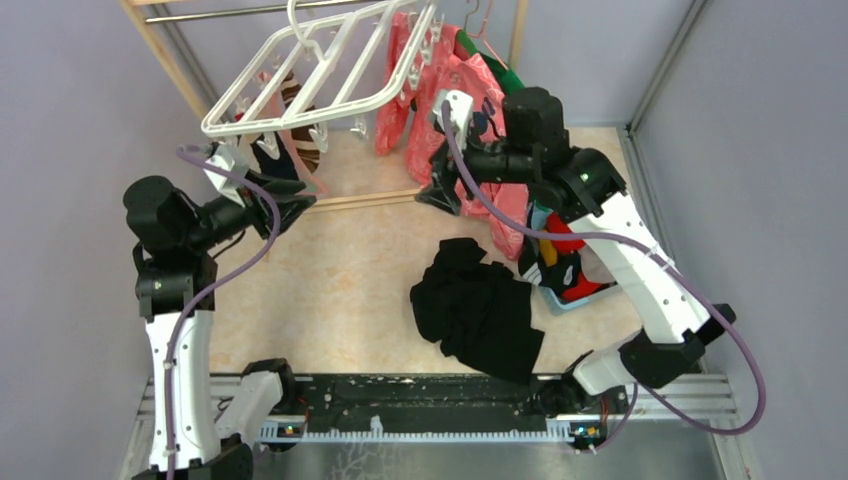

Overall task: Remove the socks clipped to the hanger
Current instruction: Adjust the hanger on the clothesline.

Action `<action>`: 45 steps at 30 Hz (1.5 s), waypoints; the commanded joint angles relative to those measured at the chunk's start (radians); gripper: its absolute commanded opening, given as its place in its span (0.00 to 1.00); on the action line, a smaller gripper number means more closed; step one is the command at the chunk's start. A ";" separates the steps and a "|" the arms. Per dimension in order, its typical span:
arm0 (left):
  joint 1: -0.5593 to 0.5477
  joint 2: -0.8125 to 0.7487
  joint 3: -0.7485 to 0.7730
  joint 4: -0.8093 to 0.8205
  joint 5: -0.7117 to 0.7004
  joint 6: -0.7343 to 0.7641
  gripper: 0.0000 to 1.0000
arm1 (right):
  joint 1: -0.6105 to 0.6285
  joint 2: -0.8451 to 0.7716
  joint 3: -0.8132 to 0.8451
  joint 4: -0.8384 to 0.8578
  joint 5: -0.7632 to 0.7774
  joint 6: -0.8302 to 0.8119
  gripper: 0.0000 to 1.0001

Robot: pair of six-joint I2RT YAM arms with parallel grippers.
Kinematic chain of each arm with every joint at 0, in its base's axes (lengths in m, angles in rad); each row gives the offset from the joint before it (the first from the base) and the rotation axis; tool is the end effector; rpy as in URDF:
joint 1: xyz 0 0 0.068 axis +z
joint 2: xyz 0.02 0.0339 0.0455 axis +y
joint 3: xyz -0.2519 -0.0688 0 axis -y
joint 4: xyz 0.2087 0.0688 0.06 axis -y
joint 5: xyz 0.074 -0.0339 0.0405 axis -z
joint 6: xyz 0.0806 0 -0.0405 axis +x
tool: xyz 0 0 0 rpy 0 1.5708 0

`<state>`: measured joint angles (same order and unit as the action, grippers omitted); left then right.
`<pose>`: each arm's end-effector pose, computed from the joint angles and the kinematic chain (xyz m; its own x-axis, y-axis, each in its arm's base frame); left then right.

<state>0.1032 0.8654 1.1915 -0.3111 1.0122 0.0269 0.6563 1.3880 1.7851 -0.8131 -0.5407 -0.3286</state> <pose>0.1581 -0.0523 0.4307 0.0361 0.0181 -0.9992 0.7881 0.6143 0.0396 0.1920 0.2003 0.4394 -0.0138 -0.3599 -0.9329 -0.9515 0.2914 -0.0983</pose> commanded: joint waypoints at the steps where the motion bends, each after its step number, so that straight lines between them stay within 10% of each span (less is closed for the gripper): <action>1: 0.053 -0.054 0.064 -0.193 0.039 0.178 0.45 | 0.065 0.080 0.173 0.153 0.038 0.108 0.73; 18: 0.215 -0.107 0.079 -0.299 0.105 0.226 0.53 | 0.131 0.276 0.360 0.381 0.173 0.322 0.70; 45: 0.270 -0.121 0.110 -0.377 -0.258 0.242 0.59 | -0.035 0.221 0.365 0.396 0.437 0.392 0.51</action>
<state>0.3626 0.7479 1.2766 -0.6830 0.7986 0.2768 0.6514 1.6707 2.1345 -0.4858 -0.1246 0.0635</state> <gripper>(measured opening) 0.592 0.519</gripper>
